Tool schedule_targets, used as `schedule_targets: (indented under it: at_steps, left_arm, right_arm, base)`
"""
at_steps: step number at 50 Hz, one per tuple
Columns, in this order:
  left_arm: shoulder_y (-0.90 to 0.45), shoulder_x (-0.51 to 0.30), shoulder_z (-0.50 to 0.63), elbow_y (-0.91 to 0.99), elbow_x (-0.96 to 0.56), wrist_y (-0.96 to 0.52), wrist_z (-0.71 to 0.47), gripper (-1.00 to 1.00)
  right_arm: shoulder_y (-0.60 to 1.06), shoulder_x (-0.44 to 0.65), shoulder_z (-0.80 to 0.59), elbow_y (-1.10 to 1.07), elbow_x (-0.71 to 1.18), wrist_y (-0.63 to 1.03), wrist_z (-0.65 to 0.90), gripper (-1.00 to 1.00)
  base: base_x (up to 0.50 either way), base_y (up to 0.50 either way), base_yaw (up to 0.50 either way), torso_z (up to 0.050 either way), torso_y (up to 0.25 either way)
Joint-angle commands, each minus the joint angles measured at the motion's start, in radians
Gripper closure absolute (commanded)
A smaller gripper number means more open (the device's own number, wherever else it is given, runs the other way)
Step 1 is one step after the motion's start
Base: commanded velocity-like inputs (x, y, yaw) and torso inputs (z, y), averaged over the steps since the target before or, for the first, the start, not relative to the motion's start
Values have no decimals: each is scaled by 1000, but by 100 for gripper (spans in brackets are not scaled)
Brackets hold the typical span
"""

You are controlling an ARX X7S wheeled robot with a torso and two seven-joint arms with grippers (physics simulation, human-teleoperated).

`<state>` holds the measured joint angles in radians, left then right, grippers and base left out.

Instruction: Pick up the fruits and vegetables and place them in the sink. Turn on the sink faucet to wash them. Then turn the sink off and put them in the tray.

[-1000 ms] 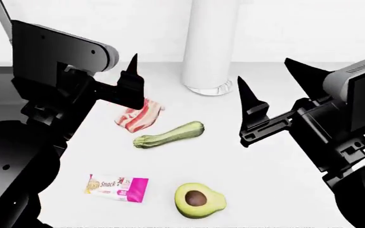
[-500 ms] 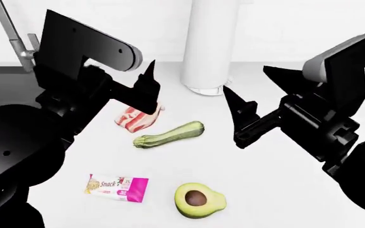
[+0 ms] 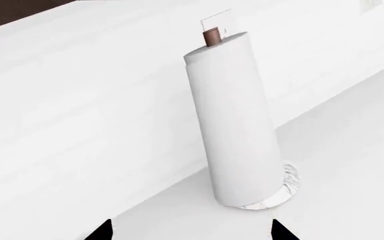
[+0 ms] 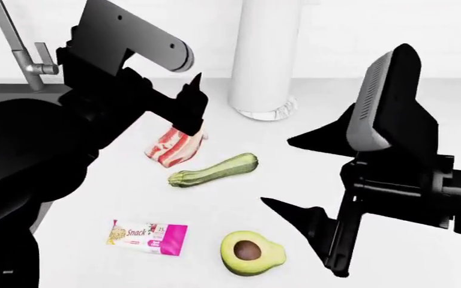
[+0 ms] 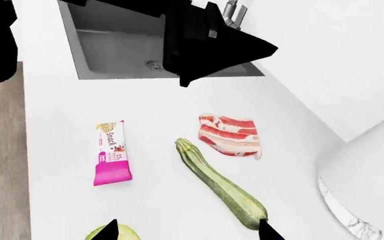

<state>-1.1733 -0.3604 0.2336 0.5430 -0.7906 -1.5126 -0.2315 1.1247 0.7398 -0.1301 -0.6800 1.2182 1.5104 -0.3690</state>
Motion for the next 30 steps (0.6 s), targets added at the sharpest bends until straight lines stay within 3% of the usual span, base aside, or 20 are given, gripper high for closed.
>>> schedule_targets:
  at_steps: [1, 30]
  left_arm:
    - [-3, -5, 32, -33, -16, 16, -17, -100]
    - [-17, -26, 51, -44, -56, 31, -48, -100]
  right_arm:
    - [33, 54, -98, -17, 81, 4, -65, -100]
    - [-15, 24, -361, 26, -77, -89, -125, -100]
  base:
    - [0, 0, 0, 0, 0]
    - [0, 0, 0, 0, 0]
